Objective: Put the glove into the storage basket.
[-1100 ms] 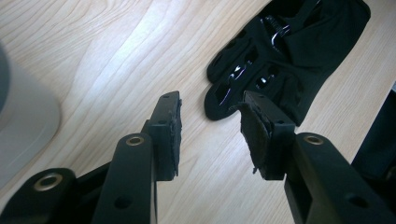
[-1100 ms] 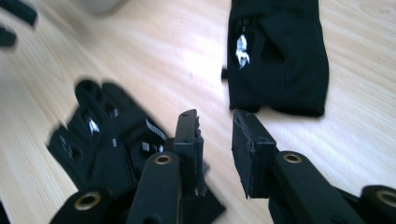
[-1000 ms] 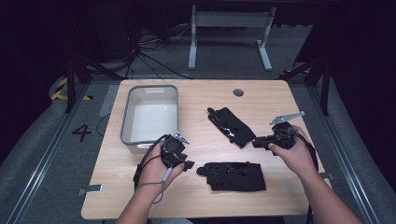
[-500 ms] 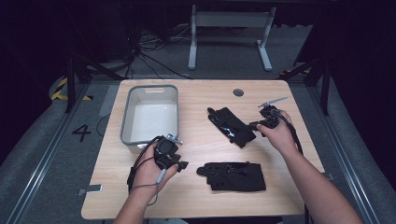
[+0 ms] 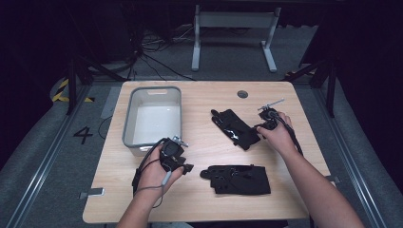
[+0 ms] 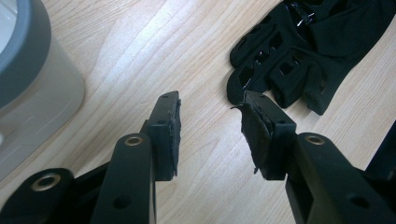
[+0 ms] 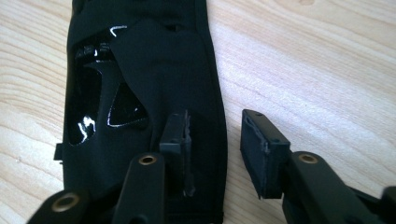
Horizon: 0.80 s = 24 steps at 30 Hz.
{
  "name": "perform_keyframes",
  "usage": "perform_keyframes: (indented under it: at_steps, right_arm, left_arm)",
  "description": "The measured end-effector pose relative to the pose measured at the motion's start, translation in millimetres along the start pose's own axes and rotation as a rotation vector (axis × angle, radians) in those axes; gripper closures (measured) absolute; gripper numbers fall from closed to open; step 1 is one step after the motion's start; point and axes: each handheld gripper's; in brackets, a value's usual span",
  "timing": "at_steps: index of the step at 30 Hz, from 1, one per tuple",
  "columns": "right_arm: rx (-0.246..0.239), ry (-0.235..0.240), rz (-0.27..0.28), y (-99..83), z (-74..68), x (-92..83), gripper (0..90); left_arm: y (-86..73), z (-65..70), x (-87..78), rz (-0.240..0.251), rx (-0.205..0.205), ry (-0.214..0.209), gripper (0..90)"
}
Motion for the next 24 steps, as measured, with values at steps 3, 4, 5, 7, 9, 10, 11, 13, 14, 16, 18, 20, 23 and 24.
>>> perform_keyframes:
  at_steps: [3,4,5,7,9,10,11,13,14,16,18,20,23,24]
  right_arm:
    - [0.032,0.033,-0.007,-0.8,0.9,2.7,62.0]
    - [0.032,0.033,-0.007,-0.8,0.9,2.7,62.0]
    - [0.038,0.059,0.001,-1.6,3.6,2.9,65.9]
    - [0.065,0.087,-0.003,-2.2,4.1,3.5,71.0]
    - [0.069,0.101,-0.005,-2.5,4.7,3.8,75.0]
    - [0.069,0.101,-0.005,-2.5,4.7,3.8,75.0]
    - [0.091,0.113,-0.007,-2.9,5.4,3.8,78.0]
    - [0.094,0.112,-0.006,-2.9,5.6,3.5,80.2]
    - [0.094,0.112,-0.006,-2.9,5.6,3.5,80.2]
    - [0.040,0.073,-0.008,-0.4,0.5,0.8,85.9]
    - [0.011,0.062,-0.010,0.2,-2.1,0.1,86.2]
    - [-0.044,0.037,-0.007,2.8,-8.6,-4.3,87.4]
    - [-0.063,0.039,0.022,5.1,-11.2,-11.6,88.1]
    - [-0.074,0.041,0.034,6.2,-12.1,-15.4,88.2]
  left_arm:
    - [0.4,1.1,1.4,-0.002,0.005,-0.002,57.4]
    - [0.4,1.1,1.4,-0.002,0.005,-0.002,57.4]
    - [0.5,1.4,1.7,-0.003,0.007,-0.004,57.3]
    - [0.7,1.9,1.8,-0.001,0.007,-0.002,57.0]
    - [0.9,2.4,1.9,0.000,0.008,-0.002,56.9]
    - [0.9,2.4,1.9,0.000,0.008,-0.002,56.9]
    - [0.9,2.8,2.2,0.000,0.010,-0.003,56.8]
    - [0.8,2.9,2.4,0.000,0.010,-0.002,56.8]
    - [0.8,2.9,2.4,0.000,0.010,-0.002,56.8]
    - [0.8,2.3,2.1,0.002,0.009,-0.002,56.8]
    - [0.8,2.0,1.7,0.002,0.009,-0.003,56.8]
    - [0.7,0.8,1.3,0.004,0.008,-0.001,56.9]
    - [0.7,0.5,1.5,0.005,0.006,-0.001,56.9]
    - [1.1,0.7,1.5,0.005,0.007,-0.002,56.9]
Point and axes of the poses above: each handheld gripper's, and its own axes: x roughly forward along the jaws, y roughly out of its top, z roughly to its right, and after that the axes turned 11 degrees about z, right-handed
